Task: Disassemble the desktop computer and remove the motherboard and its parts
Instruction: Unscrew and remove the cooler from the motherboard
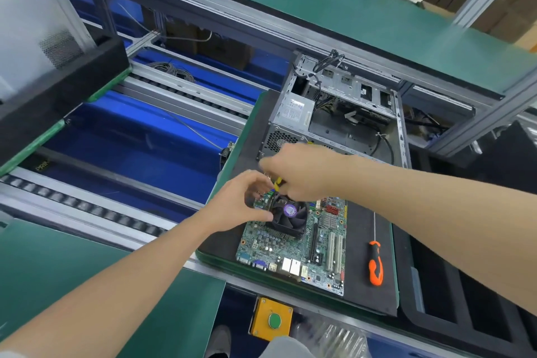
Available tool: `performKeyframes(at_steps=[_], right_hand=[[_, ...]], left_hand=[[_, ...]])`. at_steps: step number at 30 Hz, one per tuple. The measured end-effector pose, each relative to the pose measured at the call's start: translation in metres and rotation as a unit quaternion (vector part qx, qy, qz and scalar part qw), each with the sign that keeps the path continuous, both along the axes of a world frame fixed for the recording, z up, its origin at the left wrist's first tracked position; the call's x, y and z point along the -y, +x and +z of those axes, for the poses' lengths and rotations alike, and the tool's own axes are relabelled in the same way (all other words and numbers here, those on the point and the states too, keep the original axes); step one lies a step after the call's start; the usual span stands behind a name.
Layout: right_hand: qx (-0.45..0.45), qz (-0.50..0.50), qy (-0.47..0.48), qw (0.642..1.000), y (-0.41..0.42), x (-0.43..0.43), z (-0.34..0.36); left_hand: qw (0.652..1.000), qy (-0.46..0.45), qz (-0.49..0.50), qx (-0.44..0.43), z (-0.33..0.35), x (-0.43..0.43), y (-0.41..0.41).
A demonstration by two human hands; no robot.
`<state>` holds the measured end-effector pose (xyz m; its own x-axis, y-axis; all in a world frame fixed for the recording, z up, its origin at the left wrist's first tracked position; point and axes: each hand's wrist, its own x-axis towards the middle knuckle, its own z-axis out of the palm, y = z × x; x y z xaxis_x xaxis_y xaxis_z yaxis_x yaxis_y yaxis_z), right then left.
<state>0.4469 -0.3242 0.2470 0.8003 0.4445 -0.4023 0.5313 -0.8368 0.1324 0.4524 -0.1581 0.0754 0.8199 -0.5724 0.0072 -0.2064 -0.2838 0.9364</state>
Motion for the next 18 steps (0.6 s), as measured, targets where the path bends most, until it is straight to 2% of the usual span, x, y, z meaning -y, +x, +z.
performKeyframes(at_steps=[5,9,18], right_hand=[[0.013,-0.138,0.043,0.989,0.006,0.028,0.016],[0.000,-0.170,0.056,0.984,0.004,0.038,0.009],[0.004,-0.183,0.109,0.977,0.008,0.028,-0.008]], left_hand=[[0.983,0.163,-0.084,-0.032,-0.017,0.009,-0.002],[0.990,0.133,-0.035,-0.016,-0.024,0.017,0.001],[0.992,0.117,-0.023,-0.044,-0.035,0.013,0.002]])
